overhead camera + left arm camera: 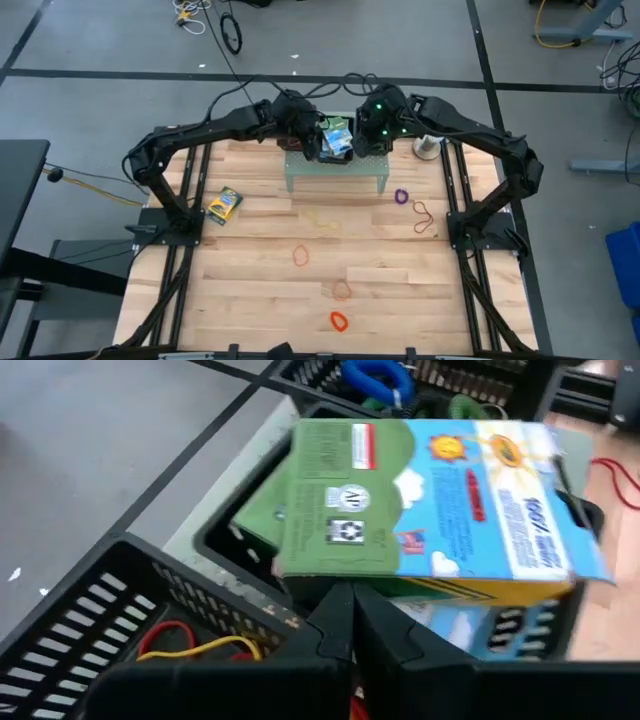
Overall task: Pick & Place Office Desk Supplies
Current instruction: Put the crayon box on the middle black bin on the shelf
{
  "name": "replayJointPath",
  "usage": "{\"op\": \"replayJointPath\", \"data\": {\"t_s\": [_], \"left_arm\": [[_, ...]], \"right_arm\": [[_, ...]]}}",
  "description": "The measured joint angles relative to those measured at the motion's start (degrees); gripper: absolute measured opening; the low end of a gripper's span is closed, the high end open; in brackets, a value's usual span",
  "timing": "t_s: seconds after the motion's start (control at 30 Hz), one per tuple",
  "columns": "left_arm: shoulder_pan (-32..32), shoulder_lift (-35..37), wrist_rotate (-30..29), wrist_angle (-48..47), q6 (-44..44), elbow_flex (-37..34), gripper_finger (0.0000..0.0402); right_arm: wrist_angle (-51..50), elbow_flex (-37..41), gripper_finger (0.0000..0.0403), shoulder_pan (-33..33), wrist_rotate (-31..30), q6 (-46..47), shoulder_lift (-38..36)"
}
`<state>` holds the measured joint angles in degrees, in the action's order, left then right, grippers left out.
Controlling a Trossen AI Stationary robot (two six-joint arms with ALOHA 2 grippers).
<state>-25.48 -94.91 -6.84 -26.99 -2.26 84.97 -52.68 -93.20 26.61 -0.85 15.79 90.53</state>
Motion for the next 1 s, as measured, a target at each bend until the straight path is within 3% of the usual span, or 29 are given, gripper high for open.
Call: {"op": "replayJointPath", "data": {"t_s": [0.13, 0.47, 0.77, 1.0], "left_arm": [[-0.90, -0.38, 0.08, 1.34, 0.31, 0.00, 0.0007], [-1.57, -1.36, 2.42, 4.36, 1.43, 0.00, 0.0007], [-1.76, -1.43, 1.51, 5.55, 1.75, -0.04, 0.0007], [-2.81, 2.61, 0.80, 4.12, 1.35, -0.04, 0.0007]], "right_arm": [[-3.10, 0.01, 0.0007, 1.25, -2.58, -0.14, 0.38], [-0.40, 0.99, 0.0007, -0.22, -0.35, 0.41, 2.32], [3.07, 0.99, 0.0007, -0.72, 6.44, 1.34, 2.40], [-0.24, 0.93, 0.0007, -0.30, 0.49, 1.51, 0.29]]}}
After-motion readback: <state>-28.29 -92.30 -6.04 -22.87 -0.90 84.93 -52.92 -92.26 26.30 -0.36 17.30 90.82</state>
